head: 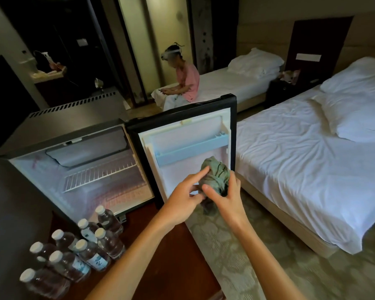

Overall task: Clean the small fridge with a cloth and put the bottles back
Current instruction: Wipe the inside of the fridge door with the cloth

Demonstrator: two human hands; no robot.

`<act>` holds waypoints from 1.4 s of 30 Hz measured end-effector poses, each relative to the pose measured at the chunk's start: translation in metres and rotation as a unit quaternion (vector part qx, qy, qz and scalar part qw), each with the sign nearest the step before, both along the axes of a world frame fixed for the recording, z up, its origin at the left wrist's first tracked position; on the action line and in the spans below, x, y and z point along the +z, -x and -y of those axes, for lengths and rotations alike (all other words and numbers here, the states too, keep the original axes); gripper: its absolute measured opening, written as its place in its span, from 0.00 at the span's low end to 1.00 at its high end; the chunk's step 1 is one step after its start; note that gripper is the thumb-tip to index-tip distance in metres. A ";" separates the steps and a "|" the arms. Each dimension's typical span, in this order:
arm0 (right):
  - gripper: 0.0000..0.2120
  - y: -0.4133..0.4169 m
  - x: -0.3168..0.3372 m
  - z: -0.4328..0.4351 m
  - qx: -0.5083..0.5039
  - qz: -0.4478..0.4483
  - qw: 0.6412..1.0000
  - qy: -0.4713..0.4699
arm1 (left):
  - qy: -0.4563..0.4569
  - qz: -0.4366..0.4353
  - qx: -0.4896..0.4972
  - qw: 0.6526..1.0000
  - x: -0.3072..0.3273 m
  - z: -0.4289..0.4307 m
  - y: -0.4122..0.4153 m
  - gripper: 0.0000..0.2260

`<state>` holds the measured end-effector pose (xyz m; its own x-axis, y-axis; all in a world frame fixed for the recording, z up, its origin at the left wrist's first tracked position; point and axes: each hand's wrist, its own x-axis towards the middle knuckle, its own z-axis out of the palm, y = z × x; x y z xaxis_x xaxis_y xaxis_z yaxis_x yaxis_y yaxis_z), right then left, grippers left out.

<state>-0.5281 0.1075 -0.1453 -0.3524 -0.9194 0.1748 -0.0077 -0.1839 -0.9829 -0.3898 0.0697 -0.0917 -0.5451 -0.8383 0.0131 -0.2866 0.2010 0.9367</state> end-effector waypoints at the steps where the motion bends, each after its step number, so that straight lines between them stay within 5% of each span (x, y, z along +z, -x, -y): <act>1: 0.23 -0.002 0.001 0.007 0.013 0.027 0.999 0.012 | 0.023 0.024 -0.018 0.999 0.000 0.008 -0.001 0.30; 12: 0.21 -0.039 0.016 0.088 -0.030 0.143 0.989 0.024 | 0.054 0.074 -0.127 0.988 0.032 0.107 -0.039 0.30; 17: 0.20 -0.050 0.023 0.115 -0.093 0.157 0.983 0.015 | 0.293 0.087 0.010 0.952 0.064 0.162 -0.068 0.16; 26: 0.15 -0.031 0.036 0.112 -0.253 -0.002 0.967 0.042 | 0.610 0.178 0.115 0.763 0.051 0.221 -0.098 0.09; 36: 0.22 0.015 0.035 0.142 -0.302 -0.294 0.906 0.031 | 0.542 0.288 0.135 0.778 -0.051 0.190 -0.093 0.24; 42: 0.29 0.031 0.021 0.174 -0.242 -0.445 0.862 -0.020 | 0.552 0.293 0.160 0.764 -0.062 0.194 -0.093 0.21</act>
<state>-0.5594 -0.0665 -0.1242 -0.4392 -0.7141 0.5451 -0.8280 0.0863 -0.5540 -0.2969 -0.1247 -0.1541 -0.4987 -0.5836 0.6409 -0.7913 0.6083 -0.0619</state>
